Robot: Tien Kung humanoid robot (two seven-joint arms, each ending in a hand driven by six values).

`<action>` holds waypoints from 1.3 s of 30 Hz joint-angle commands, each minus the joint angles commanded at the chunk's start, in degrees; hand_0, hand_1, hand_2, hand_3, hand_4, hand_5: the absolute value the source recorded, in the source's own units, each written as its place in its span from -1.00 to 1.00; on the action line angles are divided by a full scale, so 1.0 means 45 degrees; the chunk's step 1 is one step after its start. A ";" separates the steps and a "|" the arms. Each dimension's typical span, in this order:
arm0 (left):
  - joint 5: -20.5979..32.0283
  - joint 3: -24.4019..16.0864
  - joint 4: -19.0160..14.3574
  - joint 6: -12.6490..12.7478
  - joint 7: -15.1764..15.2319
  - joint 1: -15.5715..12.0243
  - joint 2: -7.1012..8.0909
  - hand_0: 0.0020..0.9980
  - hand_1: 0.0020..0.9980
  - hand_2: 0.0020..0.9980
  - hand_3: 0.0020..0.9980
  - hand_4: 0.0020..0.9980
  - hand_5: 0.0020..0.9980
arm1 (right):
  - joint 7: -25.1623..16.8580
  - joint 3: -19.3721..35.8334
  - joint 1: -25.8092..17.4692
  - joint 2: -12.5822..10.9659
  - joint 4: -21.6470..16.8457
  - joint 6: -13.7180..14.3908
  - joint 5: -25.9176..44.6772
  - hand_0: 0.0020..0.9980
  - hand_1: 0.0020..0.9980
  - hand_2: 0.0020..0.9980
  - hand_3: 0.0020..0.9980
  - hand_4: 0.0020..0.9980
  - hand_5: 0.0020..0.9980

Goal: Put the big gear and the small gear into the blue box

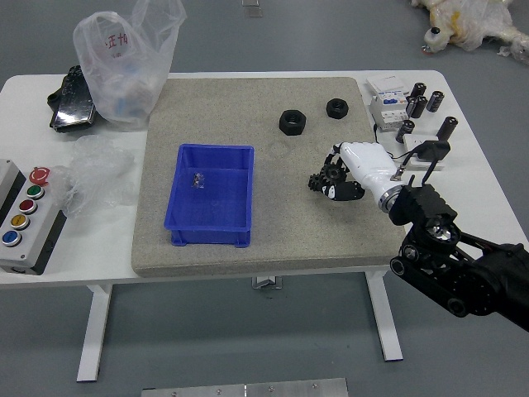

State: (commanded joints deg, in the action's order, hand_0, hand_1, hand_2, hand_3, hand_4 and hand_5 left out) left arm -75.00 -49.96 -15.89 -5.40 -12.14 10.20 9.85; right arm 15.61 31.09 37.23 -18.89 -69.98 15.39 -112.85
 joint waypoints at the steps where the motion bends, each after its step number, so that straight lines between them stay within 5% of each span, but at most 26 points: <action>1: -0.0006 -0.0005 -0.0001 -0.0003 -0.0003 -0.0001 -0.0001 0.33 0.12 0.06 0.30 0.45 -0.28 | 0.0003 -0.0104 0.0065 0.0043 -0.0121 -0.0008 -0.0007 -0.04 -0.08 -0.47 0.03 0.00 -0.98; 6: -0.0073 -0.0056 -0.0019 -0.0038 -0.0039 0.0000 -0.0015 0.33 0.12 0.06 0.30 0.45 -0.28 | -0.0040 -0.1138 0.0724 0.0814 -0.0953 -0.0044 -0.0093 -0.04 -0.08 -0.47 0.03 0.00 -0.98; 7: -0.0091 -0.0070 -0.0023 -0.0047 -0.0050 -0.0002 -0.0020 0.33 0.12 0.06 0.30 0.45 -0.27 | -0.0055 -0.1329 0.0847 0.1030 -0.0963 -0.0044 -0.0112 0.09 0.04 -0.10 0.10 0.18 -1.00; 12: -0.0203 -0.0156 -0.0043 -0.0090 -0.0111 -0.0026 -0.0031 0.33 0.12 0.06 0.30 0.45 -0.27 | -0.0154 -0.2114 0.1381 0.2024 -0.0524 -0.0059 -0.0065 0.09 0.04 -0.10 0.10 0.18 -1.00; 13: -0.0235 -0.0183 -0.0045 -0.0096 -0.0123 -0.0032 -0.0027 0.33 0.12 0.06 0.30 0.46 -0.27 | -0.0159 -0.2246 0.1460 0.2147 -0.0410 -0.0079 -0.0029 0.21 0.26 0.21 0.23 -0.05 -0.91; 17: -0.0338 -0.0268 -0.0049 -0.0114 -0.0159 -0.0048 -0.0013 0.33 0.12 0.06 0.30 0.46 -0.27 | -0.0110 -0.2663 0.1669 0.2490 -0.0058 -0.0258 0.0141 0.21 0.26 0.21 0.23 -0.05 -0.91; 18: -0.0352 -0.0279 -0.0050 -0.0118 -0.0165 -0.0051 -0.0012 0.33 0.12 0.06 0.30 0.46 -0.27 | -0.0086 -0.2712 0.1687 0.2534 -0.0005 -0.0316 0.0180 0.21 0.26 0.21 0.23 -0.05 -0.91; 19: -0.0363 -0.0289 -0.0051 -0.0121 -0.0171 -0.0054 -0.0012 0.33 0.12 0.06 0.30 0.46 -0.26 | -0.0070 -0.2746 0.1698 0.2566 0.0037 -0.0363 0.0211 0.42 0.56 0.62 0.51 0.28 -0.46; 25: -0.0430 -0.0348 -0.0064 -0.0145 -0.0209 -0.0057 -0.0029 0.33 0.12 0.06 0.30 0.46 -0.26 | -0.0057 -0.2759 0.1735 0.2661 0.0142 -0.0504 0.0434 0.42 0.56 0.62 0.51 0.28 -0.46; 26: -0.0435 -0.0353 -0.0066 -0.0149 -0.0215 -0.0055 -0.0034 0.33 0.12 0.06 0.30 0.46 -0.25 | -0.0069 -0.2736 0.1739 0.2665 0.0133 -0.0502 0.0482 0.49 0.65 0.77 0.78 0.66 -0.16; 36: -0.0428 -0.0337 -0.0088 -0.0178 -0.0236 -0.0025 -0.0071 0.33 0.11 0.06 0.30 0.46 -0.25 | -0.0491 -0.1907 0.1522 0.2484 -0.0154 0.0038 0.1442 0.49 0.66 0.76 0.78 0.68 -0.15; 37: -0.0431 -0.0341 -0.0089 -0.0180 -0.0239 -0.0025 -0.0076 0.33 0.12 0.06 0.30 0.47 -0.25 | -0.0544 -0.1655 0.1452 0.2402 -0.0118 0.0148 0.1567 0.31 0.50 0.60 0.61 0.67 -0.15; 39: -0.0442 -0.0354 -0.0089 -0.0180 -0.0245 -0.0032 -0.0082 0.33 0.12 0.06 0.30 0.47 -0.25 | -0.0638 -0.1039 0.1346 0.2181 0.0109 0.0384 0.1764 0.31 0.50 0.60 0.61 0.67 -0.15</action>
State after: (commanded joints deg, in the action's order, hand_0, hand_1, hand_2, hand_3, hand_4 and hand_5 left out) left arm -76.99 -51.55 -16.29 -6.21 -13.24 10.05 9.49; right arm 12.74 26.41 43.29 -9.08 -69.49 17.12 -104.91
